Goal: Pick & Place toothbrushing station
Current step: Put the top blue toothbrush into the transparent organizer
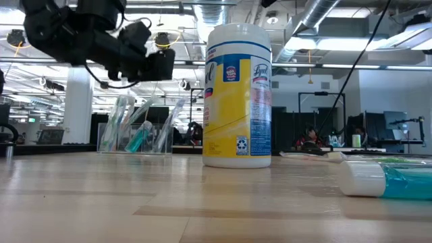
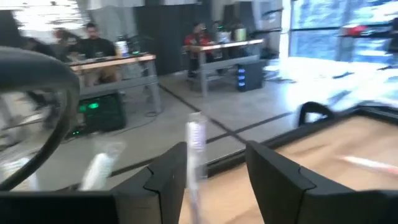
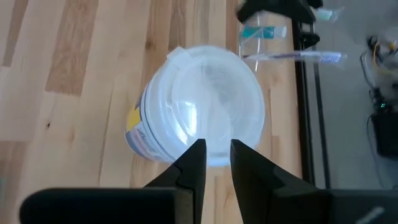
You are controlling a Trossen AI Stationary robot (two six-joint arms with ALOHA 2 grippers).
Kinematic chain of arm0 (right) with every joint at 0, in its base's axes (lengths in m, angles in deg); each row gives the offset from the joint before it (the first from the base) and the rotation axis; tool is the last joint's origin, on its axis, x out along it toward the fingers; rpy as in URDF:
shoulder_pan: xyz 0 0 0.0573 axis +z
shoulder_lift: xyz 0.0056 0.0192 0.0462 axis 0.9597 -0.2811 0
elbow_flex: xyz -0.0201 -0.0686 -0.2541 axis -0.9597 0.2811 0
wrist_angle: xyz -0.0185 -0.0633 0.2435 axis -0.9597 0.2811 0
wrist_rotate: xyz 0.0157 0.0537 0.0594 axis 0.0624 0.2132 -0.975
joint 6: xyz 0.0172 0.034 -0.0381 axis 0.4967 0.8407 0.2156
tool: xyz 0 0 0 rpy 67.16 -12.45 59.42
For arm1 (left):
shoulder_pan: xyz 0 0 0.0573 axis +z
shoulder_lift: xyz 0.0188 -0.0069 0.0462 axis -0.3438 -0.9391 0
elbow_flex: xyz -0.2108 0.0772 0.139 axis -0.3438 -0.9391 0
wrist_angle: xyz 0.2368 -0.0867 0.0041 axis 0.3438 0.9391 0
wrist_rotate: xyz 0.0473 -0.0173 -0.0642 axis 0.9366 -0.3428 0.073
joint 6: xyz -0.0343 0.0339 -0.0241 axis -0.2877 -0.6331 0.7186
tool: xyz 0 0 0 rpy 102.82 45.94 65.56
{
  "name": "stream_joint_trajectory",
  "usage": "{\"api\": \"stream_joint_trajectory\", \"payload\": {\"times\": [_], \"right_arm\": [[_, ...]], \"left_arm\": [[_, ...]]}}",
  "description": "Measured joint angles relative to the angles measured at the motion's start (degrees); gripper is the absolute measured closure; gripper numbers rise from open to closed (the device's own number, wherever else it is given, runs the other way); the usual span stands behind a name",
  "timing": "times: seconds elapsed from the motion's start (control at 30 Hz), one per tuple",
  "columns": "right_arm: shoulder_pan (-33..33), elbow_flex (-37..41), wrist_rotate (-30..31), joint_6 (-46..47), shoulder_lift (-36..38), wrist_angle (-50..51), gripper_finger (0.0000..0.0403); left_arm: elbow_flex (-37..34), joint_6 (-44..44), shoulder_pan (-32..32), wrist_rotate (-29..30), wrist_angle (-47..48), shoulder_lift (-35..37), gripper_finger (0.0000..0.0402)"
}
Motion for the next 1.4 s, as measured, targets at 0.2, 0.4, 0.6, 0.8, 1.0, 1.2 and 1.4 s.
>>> {"api": "stream_joint_trajectory", "payload": {"times": [0.2,0.4,0.6,0.8,1.0,1.2,1.4], "right_arm": [[0.25,0.00,0.09,5.45,0.00,2.04,0.0339],[2.32,0.00,0.00,13.39,0.00,7.26,0.0339],[6.40,0.00,-2.82,19.49,-0.04,8.95,0.0339],[11.65,-0.07,-5.93,25.08,-2.12,9.79,0.0339],[17.41,-0.04,-6.04,32.35,-5.01,11.08,0.0339],[21.89,-0.02,-6.28,41.21,-9.57,14.07,0.0339],[25.43,0.03,-6.17,53.77,-13.64,17.16,0.0339]], "left_arm": [[0.00,-0.19,-5.58,-0.32,2.31,3.37,0.0257],[0.00,0.06,-9.83,-2.50,2.56,3.45,0.0261],[0.00,0.22,-13.16,-5.15,2.53,3.45,0.0262],[0.00,0.23,-14.86,-8.80,2.26,3.45,0.0262],[0.00,0.25,-15.54,-12.35,1.91,3.45,0.0262],[0.00,0.25,-16.13,-13.14,1.57,3.45,0.0262],[0.00,0.50,-16.34,-13.77,1.07,3.45,0.0262]]}}
